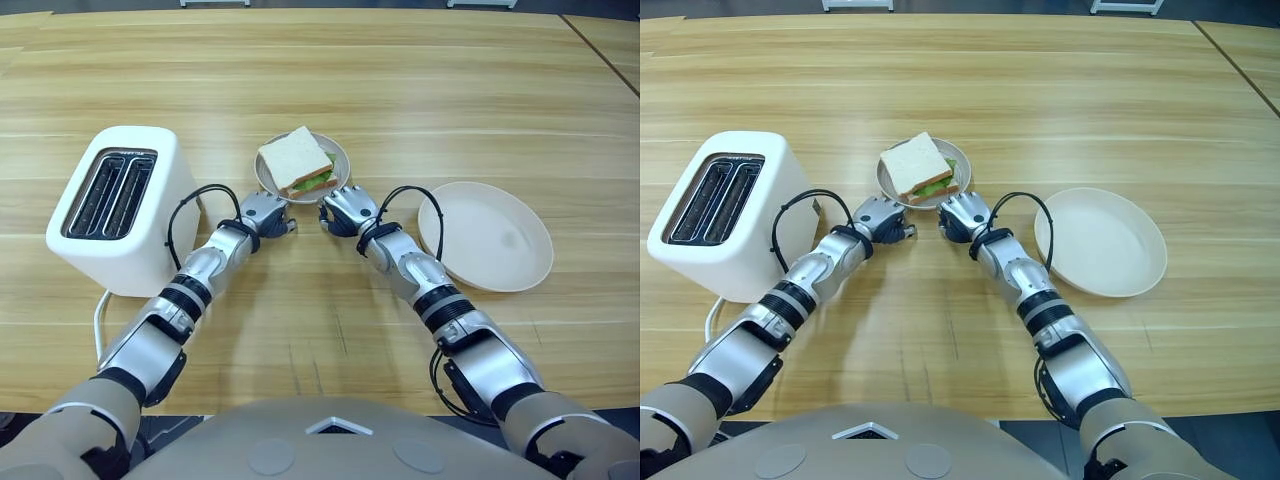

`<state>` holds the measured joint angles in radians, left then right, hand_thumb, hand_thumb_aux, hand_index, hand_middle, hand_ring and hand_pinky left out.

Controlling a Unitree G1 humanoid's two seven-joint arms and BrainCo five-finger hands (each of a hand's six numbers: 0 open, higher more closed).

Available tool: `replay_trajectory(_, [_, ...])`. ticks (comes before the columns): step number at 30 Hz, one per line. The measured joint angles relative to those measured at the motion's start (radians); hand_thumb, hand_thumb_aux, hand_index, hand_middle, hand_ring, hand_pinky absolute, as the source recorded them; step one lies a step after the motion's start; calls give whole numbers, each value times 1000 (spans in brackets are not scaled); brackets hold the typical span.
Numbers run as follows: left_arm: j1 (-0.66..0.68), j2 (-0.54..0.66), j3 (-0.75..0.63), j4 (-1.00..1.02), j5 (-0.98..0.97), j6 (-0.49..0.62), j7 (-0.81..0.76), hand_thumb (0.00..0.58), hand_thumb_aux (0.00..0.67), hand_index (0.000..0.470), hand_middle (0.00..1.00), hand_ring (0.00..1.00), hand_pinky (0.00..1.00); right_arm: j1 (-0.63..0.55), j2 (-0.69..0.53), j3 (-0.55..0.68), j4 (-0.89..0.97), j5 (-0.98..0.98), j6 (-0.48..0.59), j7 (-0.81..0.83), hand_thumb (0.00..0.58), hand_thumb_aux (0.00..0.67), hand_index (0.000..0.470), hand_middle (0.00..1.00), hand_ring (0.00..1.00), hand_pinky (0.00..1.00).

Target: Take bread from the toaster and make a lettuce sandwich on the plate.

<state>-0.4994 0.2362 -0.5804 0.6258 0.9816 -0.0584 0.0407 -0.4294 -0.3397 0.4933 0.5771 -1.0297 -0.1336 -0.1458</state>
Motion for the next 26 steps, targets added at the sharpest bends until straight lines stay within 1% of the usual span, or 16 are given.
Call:
replay_trajectory(1, [31,13,1,-54,-10,0,-8,580,670,470,1000,1000,1000,15,-11,0,-23,13,-1,3,580,670,470,1000,1000,1000])
replay_trajectory(2, [59,23,6,-102,-17,2,-17,580,670,470,1000,1000,1000,33,-19,-6,-53,27,-1,9,532,478,335,1000,1000,1000])
replay_trajectory(3, [124,47,14,-206,-37,-3,-23,559,544,382,561,561,561,84,-41,-23,-118,63,-8,22,316,218,153,1000,1000,1000])
replay_trajectory(4, [192,67,31,-306,-64,-13,-28,500,420,295,63,63,63,146,-60,-49,-191,107,-12,45,83,50,35,1000,1000,1000])
replay_trajectory(5, [232,77,39,-360,-84,-20,-30,0,0,0,0,0,0,182,-70,-64,-234,134,-17,55,0,0,0,871,871,871])
replay_trajectory(6, [306,93,62,-459,-123,-32,-37,0,0,0,0,0,0,253,-85,-98,-317,188,-23,76,0,0,0,796,796,796])
replay_trajectory(7, [367,103,82,-539,-166,-47,-41,0,0,0,0,0,0,309,-92,-132,-389,245,-30,88,0,0,0,420,420,420])
replay_trajectory(8, [446,116,108,-632,-228,-67,-49,0,0,0,0,0,0,380,-96,-177,-476,320,-39,107,0,0,0,157,157,157])
replay_trajectory(9, [518,127,142,-716,-299,-94,-61,0,0,0,0,0,0,445,-96,-225,-562,405,-49,123,0,0,0,0,0,0])
replay_trajectory(12, [683,160,235,-843,-511,-184,-76,0,0,0,0,0,0,600,-77,-319,-727,681,-116,171,0,0,0,0,0,0])
replay_trajectory(14, [761,163,259,-884,-697,-226,-142,0,0,0,0,0,0,673,-42,-355,-783,871,-164,213,0,0,0,0,0,0])
replay_trajectory(19, [857,158,288,-928,-974,-330,-225,0,0,0,0,0,0,765,-4,-422,-838,1272,-152,364,0,0,0,0,0,0])
replay_trajectory(20, [872,157,311,-940,-1068,-350,-252,0,0,0,0,0,0,804,-3,-433,-868,1433,-119,445,0,0,0,0,0,0])
replay_trajectory(23, [876,156,347,-963,-1243,-346,-310,0,0,0,0,0,0,843,-3,-476,-912,1708,-15,547,0,0,0,0,0,0])
replay_trajectory(25, [867,146,381,-968,-1330,-305,-333,0,0,0,0,0,0,833,-4,-540,-917,1869,81,565,0,0,0,0,0,0])
replay_trajectory(26, [860,136,400,-968,-1351,-286,-331,0,0,0,0,0,0,819,-6,-569,-916,1897,107,563,0,0,0,0,0,0])
